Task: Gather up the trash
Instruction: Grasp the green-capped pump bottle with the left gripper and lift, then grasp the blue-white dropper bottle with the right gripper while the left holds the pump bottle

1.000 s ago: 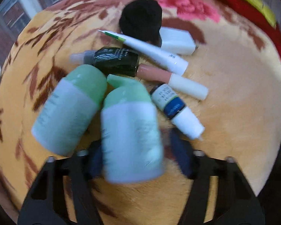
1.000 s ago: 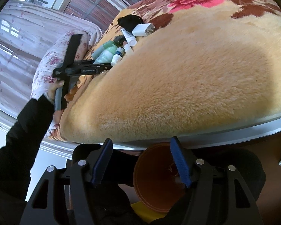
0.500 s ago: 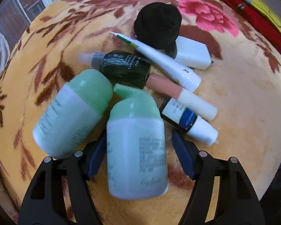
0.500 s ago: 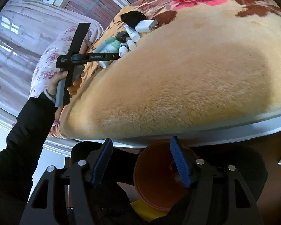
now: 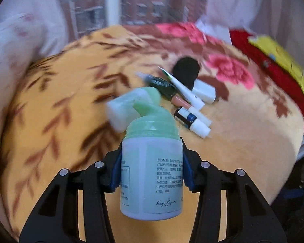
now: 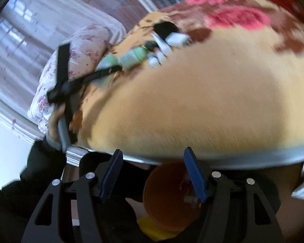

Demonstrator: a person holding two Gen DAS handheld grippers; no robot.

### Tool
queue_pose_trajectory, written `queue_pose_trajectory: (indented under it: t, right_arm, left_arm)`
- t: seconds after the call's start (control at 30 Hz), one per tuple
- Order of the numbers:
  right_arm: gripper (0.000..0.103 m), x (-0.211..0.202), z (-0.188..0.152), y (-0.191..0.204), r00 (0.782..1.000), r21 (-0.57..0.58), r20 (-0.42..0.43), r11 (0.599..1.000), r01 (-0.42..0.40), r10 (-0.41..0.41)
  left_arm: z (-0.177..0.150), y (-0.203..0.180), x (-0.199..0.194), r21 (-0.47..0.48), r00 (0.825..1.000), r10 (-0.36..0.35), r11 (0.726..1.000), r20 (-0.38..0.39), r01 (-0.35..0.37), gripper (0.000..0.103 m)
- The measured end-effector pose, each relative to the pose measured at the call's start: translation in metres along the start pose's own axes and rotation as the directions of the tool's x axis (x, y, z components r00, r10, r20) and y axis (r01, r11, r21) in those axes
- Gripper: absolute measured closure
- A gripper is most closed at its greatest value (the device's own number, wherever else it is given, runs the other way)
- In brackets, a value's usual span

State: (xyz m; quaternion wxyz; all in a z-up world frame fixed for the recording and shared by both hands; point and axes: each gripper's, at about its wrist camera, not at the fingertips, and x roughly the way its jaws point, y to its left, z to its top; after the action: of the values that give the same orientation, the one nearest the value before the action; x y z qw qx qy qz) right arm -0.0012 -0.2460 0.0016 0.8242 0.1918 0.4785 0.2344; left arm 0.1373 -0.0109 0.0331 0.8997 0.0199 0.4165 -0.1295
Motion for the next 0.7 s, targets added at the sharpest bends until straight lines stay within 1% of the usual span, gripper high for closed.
queue_pose_trajectory:
  t: [0.07, 0.1, 0.17, 0.27, 0.33, 0.4, 0.5, 0.57, 0.67, 0.7]
  right_arm:
    - [0.042, 0.01, 0.027, 0.016, 1.0, -0.077, 0.02, 0.997, 0.023, -0.022]
    - [0.042, 0.015, 0.039, 0.021, 0.999, -0.105, 0.022, 0.994, 0.031, -0.029]
    - [0.042, 0.034, 0.068, 0.033, 0.999, -0.172, 0.017, 0.984, 0.051, -0.048]
    - [0.042, 0.082, 0.12, 0.048, 0.993, -0.3, -0.007, 0.947, 0.112, -0.12]
    - [0.042, 0.106, 0.142, 0.05, 0.985, -0.358, -0.019, 0.921, 0.154, -0.172]
    - [0.044, 0.133, 0.159, 0.048, 0.976, -0.402, -0.05, 0.898, 0.177, -0.214]
    - [0.05, 0.162, 0.174, 0.048, 0.961, -0.442, -0.094, 0.876, 0.195, -0.261]
    - [0.054, 0.173, 0.178, 0.051, 0.955, -0.468, -0.107, 0.861, 0.196, -0.276]
    - [0.055, 0.181, 0.179, 0.058, 0.945, -0.495, -0.107, 0.84, 0.221, -0.311]
    - [0.056, 0.186, 0.179, 0.059, 0.936, -0.51, -0.113, 0.828, 0.232, -0.332]
  left_arm:
    - [-0.018, 0.0, -0.022, -0.049, 0.998, 0.04, 0.998, 0.041, -0.038, 0.056]
    - [-0.031, -0.005, -0.036, -0.068, 0.995, 0.061, 0.996, 0.076, -0.056, 0.056]
    - [-0.051, -0.011, -0.055, -0.098, 0.989, 0.091, 0.992, 0.119, -0.08, 0.056]
    - [-0.067, -0.016, -0.065, -0.154, 0.986, 0.067, 0.987, 0.151, -0.044, 0.056]
    - [-0.075, -0.017, -0.069, -0.175, 0.986, 0.055, 0.984, 0.158, -0.027, 0.056]
    - [-0.083, -0.018, -0.077, -0.17, 0.985, 0.038, 0.985, 0.168, -0.009, 0.056]
    - [-0.09, -0.016, -0.085, -0.163, 0.982, 0.032, 0.987, 0.188, 0.0, 0.056]
    - [-0.092, -0.013, -0.087, -0.17, 0.979, 0.03, 0.985, 0.201, 0.005, 0.056]
    - [-0.093, -0.007, -0.085, -0.183, 0.978, 0.017, 0.983, 0.206, 0.022, 0.056]
    - [-0.093, -0.006, -0.085, -0.185, 0.979, 0.008, 0.982, 0.205, 0.031, 0.056]
